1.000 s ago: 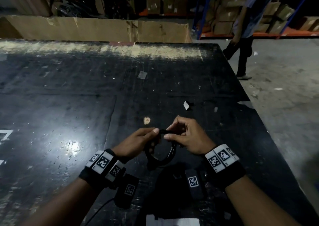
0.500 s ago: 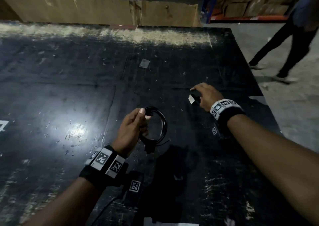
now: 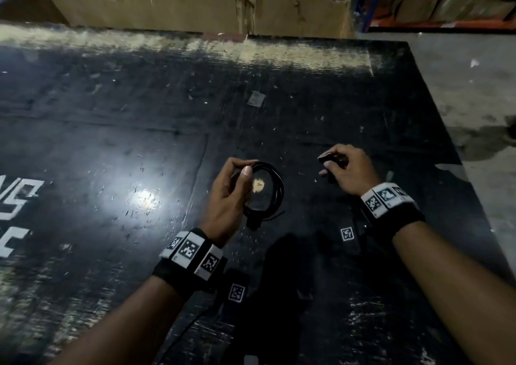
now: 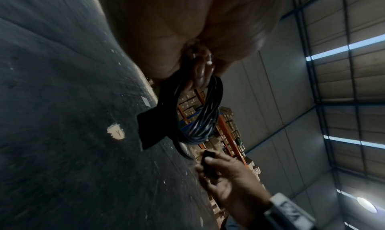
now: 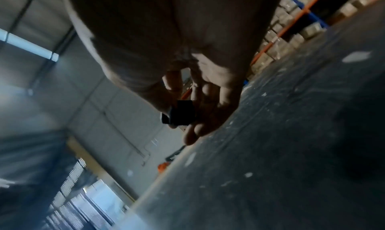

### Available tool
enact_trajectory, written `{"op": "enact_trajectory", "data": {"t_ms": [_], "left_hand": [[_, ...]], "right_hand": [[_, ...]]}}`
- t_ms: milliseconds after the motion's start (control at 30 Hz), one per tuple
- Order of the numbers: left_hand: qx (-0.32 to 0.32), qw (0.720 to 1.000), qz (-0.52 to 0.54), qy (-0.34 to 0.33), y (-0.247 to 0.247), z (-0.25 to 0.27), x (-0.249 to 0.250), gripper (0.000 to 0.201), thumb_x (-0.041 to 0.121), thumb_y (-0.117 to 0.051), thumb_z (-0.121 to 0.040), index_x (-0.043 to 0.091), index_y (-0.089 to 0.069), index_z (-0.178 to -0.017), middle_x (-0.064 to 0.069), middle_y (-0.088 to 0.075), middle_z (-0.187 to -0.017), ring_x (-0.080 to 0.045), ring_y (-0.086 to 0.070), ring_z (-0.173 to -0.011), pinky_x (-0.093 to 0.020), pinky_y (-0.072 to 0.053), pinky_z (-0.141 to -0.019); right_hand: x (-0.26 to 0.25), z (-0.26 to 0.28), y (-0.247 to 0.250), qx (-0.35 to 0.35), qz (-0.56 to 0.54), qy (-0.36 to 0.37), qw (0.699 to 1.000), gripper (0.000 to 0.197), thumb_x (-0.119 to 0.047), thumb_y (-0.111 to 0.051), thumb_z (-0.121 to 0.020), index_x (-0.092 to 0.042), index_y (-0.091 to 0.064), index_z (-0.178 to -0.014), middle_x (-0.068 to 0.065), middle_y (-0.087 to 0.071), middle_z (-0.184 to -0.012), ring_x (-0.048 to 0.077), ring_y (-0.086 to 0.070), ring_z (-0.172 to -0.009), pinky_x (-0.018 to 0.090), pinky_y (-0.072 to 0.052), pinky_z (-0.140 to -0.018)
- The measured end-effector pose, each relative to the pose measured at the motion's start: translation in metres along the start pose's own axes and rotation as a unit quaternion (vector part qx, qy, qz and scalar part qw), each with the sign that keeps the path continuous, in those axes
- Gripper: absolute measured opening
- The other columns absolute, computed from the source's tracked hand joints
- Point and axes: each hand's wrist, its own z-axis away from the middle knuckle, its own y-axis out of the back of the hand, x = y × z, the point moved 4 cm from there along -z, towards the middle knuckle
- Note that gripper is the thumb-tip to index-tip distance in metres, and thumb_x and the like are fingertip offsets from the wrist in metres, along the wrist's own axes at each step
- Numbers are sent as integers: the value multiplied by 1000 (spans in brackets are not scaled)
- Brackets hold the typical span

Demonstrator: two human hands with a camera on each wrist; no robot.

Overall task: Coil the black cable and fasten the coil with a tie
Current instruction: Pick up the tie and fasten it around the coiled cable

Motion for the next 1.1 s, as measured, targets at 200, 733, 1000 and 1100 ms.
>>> {"op": "enact_trajectory", "data": {"t_ms": [200,733,1000,1100], "left_hand": [[20,999,-18,-25,-5,1,5,31,31,-50,-101,2,-53,-113,11,-51,-79,3,-51,-60,-13,-42,-54],[-66,970,-162,-170,-29,38,40,14,9,-46,-105,17,-52,-115,9,-68,-96,-11,-68,-86,-36,-59,-75],[-106,951,-194,-217,-27,50,50,10,8,-51,-104,9,-50,-114,10,-66,-92,-10,-67,-79,-23,-51,-68],[-89,968,-146,-182,-25,50,45,22,11,-53,-104,15,-39,-120,1,-66,-100,-16,-70,-88,-38,-60,-77]], "right_hand": [[-58,67,1,3,-255,-43,966,28,7,-58,-89,-15,-76,-88,13,-62,-71,11,-54,-57,19,-46,-56],[-100,133,-52,83,-447,-219,863,14,5,-71,-84,-8,-67,-78,15,-72,-84,21,-69,-72,23,-55,-61],[-102,143,-62,64,-564,-276,776,22,4,-58,-88,0,-70,-107,18,-72,-94,26,-68,-84,33,-52,-77],[-98,144,-63,76,-588,-277,756,26,4,-61,-87,-8,-61,-110,19,-69,-99,28,-67,-89,38,-51,-83]]}}
